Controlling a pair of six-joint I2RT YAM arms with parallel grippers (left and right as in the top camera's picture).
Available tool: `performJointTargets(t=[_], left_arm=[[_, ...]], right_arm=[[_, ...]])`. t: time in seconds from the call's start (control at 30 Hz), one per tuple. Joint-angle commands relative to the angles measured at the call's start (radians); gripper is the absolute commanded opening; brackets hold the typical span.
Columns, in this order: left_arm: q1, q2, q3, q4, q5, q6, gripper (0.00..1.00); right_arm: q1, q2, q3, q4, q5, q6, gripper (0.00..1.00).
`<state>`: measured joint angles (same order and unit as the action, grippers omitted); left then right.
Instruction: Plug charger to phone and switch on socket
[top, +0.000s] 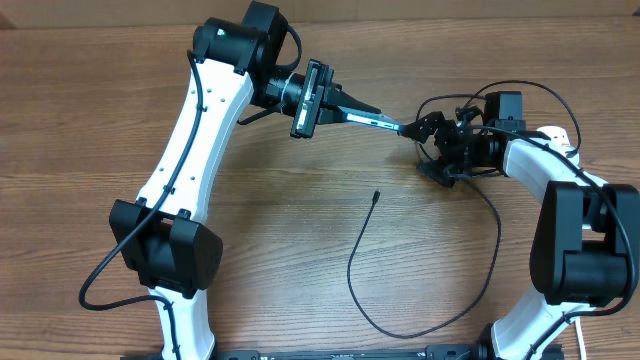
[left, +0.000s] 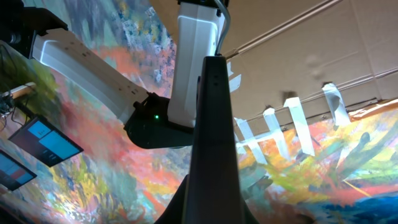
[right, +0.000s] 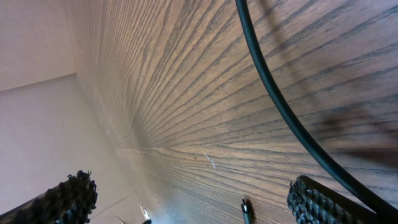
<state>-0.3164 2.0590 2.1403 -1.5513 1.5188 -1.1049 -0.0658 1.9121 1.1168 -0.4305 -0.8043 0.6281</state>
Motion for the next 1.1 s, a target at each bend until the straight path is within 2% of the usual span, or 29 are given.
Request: performJointTargets(t=[0.0,0.3,0.6,0.8,1.07], left_arm=[[0.004,-0.043,0.017,0.001,0.05,-0.028,0.04],[0.004,-0.043,0.017,0.001,-0.067,-0.021,0.04],[0.002,-0.043,0.017,0.0,-0.246,0.116,0.04],[0.002,-0.043,0.017,0.0,-0.489,0.141,0.04],[-0.014,-0.043,0.017,0.0,-1.003,0.141,0.04]], right_arm=[[-0.004,0.003,0.004,0.006,0.004,-0.009,1.0],[-0.004,0.003,0.004,0.006,0.004,-0.008,1.0],[-0.004,0.003,0.004,0.006,0.004,-0.008,1.0],[-0.004,0.003,0.004,0.006,0.004,-0.008,1.0],[-0.004,0.003,0.004,0.006,0.004,-0.008,1.0]])
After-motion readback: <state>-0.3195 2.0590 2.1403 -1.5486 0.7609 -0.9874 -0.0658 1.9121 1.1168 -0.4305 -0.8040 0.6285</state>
